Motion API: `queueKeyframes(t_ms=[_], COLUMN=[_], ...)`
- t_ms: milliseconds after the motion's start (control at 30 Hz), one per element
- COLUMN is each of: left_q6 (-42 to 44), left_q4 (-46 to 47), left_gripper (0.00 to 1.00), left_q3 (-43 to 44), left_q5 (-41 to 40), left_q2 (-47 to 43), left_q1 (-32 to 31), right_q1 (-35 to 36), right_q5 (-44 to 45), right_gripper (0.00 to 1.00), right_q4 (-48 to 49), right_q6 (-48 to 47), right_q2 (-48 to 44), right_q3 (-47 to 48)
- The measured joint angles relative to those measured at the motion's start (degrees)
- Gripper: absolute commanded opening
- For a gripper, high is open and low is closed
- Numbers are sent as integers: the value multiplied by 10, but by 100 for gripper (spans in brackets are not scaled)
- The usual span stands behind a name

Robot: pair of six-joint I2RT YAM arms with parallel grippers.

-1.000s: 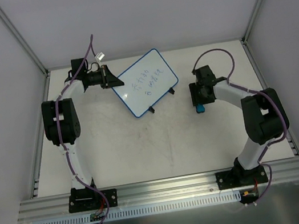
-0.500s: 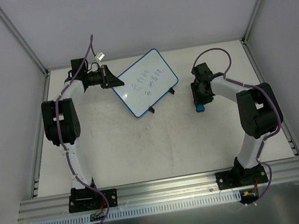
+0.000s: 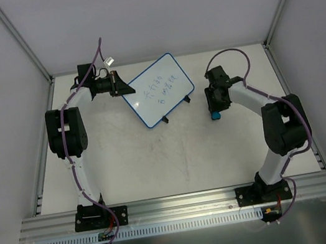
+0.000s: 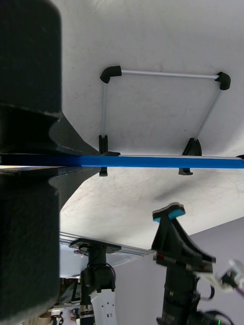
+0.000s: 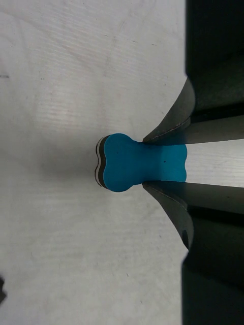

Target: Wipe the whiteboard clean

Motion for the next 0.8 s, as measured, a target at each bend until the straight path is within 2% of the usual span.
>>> queueKeyframes(t_ms=[167, 400, 800], left_q6=[0, 2, 5], left_q4=[0, 3, 4], left_gripper=[0, 0, 0], left_q3=[0, -5, -12], left_q5=[0, -2, -12], left_q2=[0, -4, -11], left_q1=[-2, -3, -7], right_q1=[56, 120, 201], right_q5=[-11, -51, -33], right_gripper=[0, 0, 0], right_q4=[-11, 50, 162], right_q6=[0, -2, -38], right_q2=[-57, -61, 78], right_q3=[50, 121, 205])
